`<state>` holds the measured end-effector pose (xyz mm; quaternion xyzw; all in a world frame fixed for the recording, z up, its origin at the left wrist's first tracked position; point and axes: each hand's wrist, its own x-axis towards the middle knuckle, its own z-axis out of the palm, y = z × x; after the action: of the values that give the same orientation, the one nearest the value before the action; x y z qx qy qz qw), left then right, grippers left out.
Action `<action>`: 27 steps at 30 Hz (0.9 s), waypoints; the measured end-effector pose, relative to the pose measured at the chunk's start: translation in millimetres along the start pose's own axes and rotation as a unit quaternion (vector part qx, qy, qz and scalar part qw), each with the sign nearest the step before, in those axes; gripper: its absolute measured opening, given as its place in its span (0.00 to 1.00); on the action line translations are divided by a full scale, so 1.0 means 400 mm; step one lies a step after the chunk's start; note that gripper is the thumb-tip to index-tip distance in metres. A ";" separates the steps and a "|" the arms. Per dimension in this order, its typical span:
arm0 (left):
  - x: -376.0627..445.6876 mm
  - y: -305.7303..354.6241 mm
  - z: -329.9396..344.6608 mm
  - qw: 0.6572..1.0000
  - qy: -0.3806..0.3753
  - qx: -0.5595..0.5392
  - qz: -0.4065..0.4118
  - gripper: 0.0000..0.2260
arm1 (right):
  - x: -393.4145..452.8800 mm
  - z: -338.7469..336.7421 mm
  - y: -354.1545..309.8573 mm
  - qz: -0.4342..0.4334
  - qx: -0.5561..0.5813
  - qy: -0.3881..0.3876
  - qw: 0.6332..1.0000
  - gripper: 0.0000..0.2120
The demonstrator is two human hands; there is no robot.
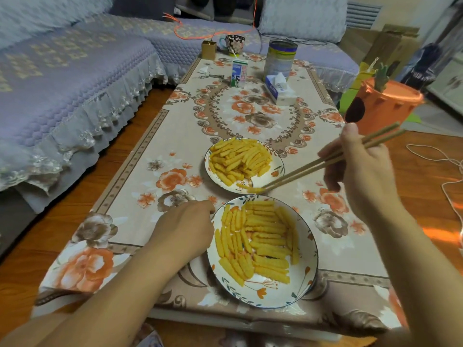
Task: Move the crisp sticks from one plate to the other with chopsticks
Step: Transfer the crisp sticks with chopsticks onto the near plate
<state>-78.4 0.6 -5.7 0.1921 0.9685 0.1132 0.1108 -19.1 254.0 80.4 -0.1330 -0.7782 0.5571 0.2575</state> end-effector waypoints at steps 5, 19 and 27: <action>-0.005 -0.003 0.003 1.000 0.000 -0.005 0.001 0.16 | -0.026 -0.044 -0.009 -0.005 -0.064 -0.049 0.997 0.26; -0.004 0.005 0.008 1.000 0.009 0.011 0.001 0.16 | -0.001 0.026 0.051 -0.004 -0.053 -0.042 0.998 0.19; 0.000 0.001 0.003 1.000 0.008 0.007 -0.002 0.17 | 0.024 0.091 0.066 -0.008 -0.090 -0.059 0.994 0.24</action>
<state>-77.8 1.1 -6.9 0.1900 0.9706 0.1074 0.1016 -49.4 238.8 49.1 -0.1165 -0.8402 0.4893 0.2026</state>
